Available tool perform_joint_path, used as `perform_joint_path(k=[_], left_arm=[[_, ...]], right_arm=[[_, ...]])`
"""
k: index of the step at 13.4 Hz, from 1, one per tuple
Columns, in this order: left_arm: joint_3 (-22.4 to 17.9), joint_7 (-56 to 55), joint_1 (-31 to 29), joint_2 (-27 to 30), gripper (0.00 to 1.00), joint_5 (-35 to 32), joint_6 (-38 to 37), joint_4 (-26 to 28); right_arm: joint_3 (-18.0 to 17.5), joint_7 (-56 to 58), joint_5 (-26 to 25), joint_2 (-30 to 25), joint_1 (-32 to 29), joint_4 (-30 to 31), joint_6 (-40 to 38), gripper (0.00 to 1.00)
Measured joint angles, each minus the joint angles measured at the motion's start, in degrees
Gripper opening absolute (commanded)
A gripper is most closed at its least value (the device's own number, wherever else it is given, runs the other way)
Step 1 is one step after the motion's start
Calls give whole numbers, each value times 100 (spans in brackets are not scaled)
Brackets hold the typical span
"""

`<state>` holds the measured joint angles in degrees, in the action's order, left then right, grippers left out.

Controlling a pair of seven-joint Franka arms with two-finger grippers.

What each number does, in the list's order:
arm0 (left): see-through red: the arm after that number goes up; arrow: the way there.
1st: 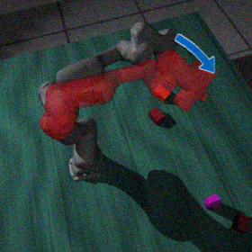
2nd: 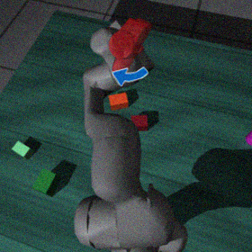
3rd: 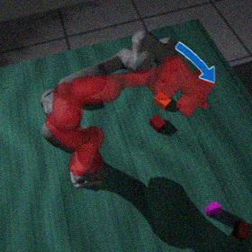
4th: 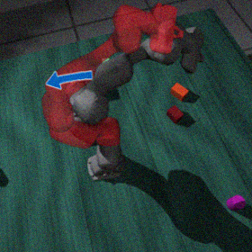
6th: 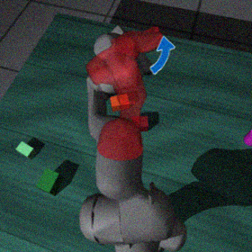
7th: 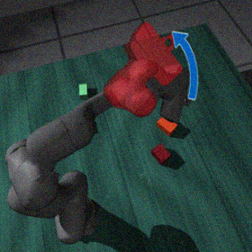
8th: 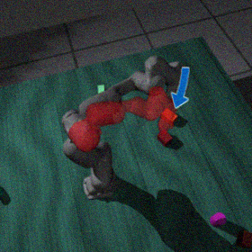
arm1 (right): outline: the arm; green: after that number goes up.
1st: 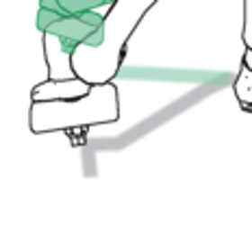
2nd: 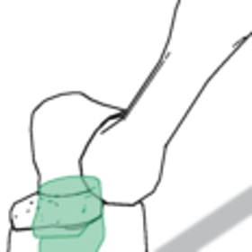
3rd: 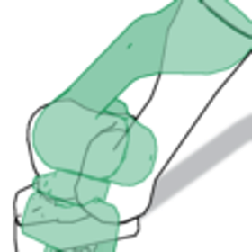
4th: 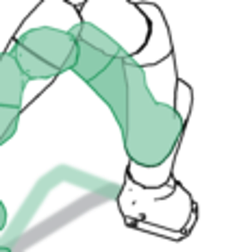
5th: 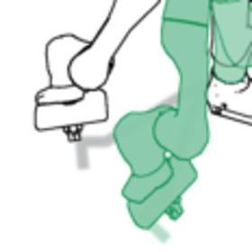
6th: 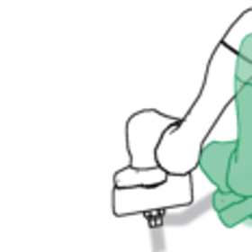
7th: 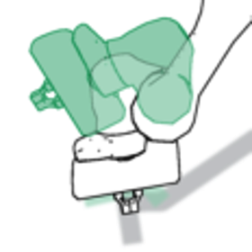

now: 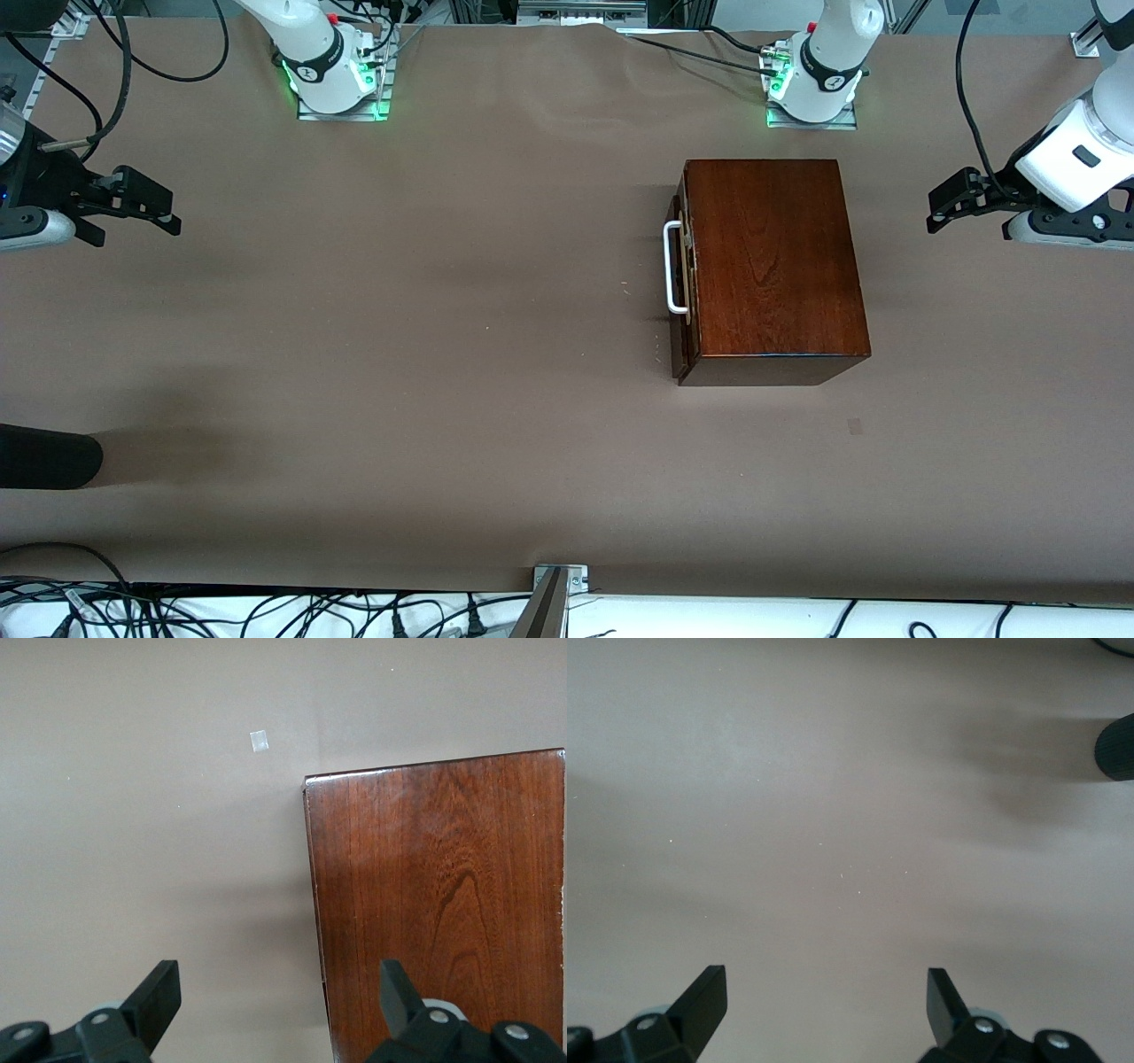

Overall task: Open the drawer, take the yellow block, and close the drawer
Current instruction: 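Move the left gripper toward the white drawer handle of the box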

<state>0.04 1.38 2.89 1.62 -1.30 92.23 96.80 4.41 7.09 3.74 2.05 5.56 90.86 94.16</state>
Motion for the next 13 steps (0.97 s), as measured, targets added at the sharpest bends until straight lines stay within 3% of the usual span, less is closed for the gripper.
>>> perform_joint_path(k=[13], left_arm=[[30, -149, 29, -71, 100, 0, -609, -1]], right_arm=[[-2, 0, -4, 0, 1, 0, -4, 100]])
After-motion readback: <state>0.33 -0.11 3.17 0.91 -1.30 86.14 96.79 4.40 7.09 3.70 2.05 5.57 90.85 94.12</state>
